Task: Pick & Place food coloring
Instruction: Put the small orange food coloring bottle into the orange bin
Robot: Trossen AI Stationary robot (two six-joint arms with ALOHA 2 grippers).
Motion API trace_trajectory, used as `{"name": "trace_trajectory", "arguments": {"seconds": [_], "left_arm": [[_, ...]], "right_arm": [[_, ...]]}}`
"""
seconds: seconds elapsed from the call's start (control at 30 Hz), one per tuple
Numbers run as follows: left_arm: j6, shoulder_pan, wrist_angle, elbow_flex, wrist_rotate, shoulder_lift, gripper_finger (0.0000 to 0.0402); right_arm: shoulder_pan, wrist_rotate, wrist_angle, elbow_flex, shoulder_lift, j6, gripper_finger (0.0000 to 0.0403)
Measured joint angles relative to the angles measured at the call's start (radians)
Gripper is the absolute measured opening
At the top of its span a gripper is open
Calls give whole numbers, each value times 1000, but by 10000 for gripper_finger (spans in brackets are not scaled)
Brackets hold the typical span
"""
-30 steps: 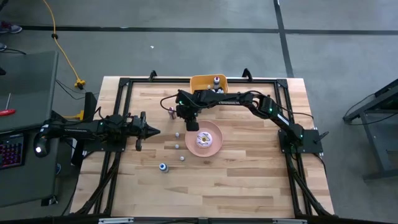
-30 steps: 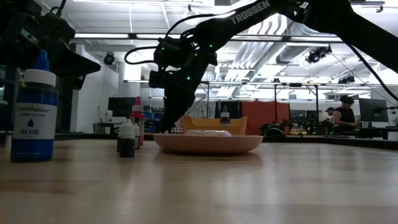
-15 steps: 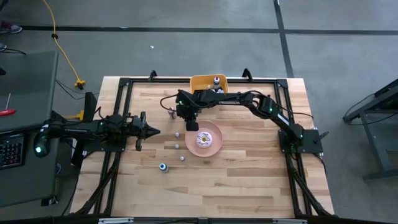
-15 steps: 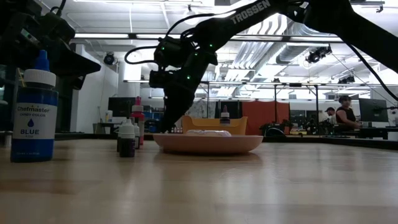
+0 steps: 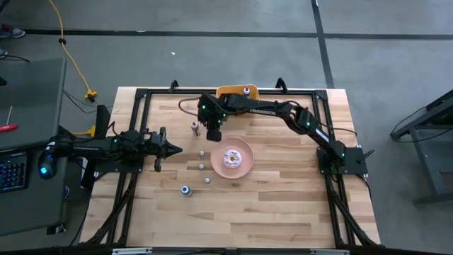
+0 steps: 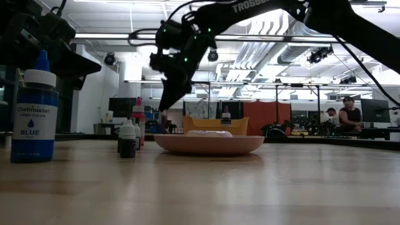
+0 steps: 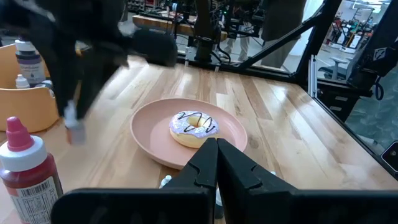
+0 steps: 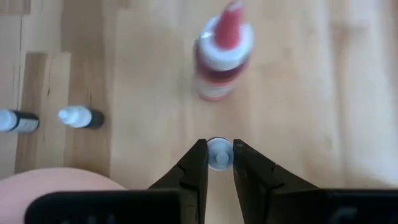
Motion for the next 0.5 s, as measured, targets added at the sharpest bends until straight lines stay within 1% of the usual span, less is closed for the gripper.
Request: {"name": "trace_trajectory", "arguments": {"seconds": [0.23,0.33,0.4,0.5], "left_arm": [[0,0,0,0,0,0,1],[0,0,0,0,0,0,1],[0,0,0,0,0,0,1],[0,0,0,0,0,0,1]], "right_arm": [[-39,59,-133,145,0,79,53],[-62,63,-131,121,-28,147,53],[-79,93,-140,112,-39,211,53],[-108,137,-202,111,-43,287,53]]}}
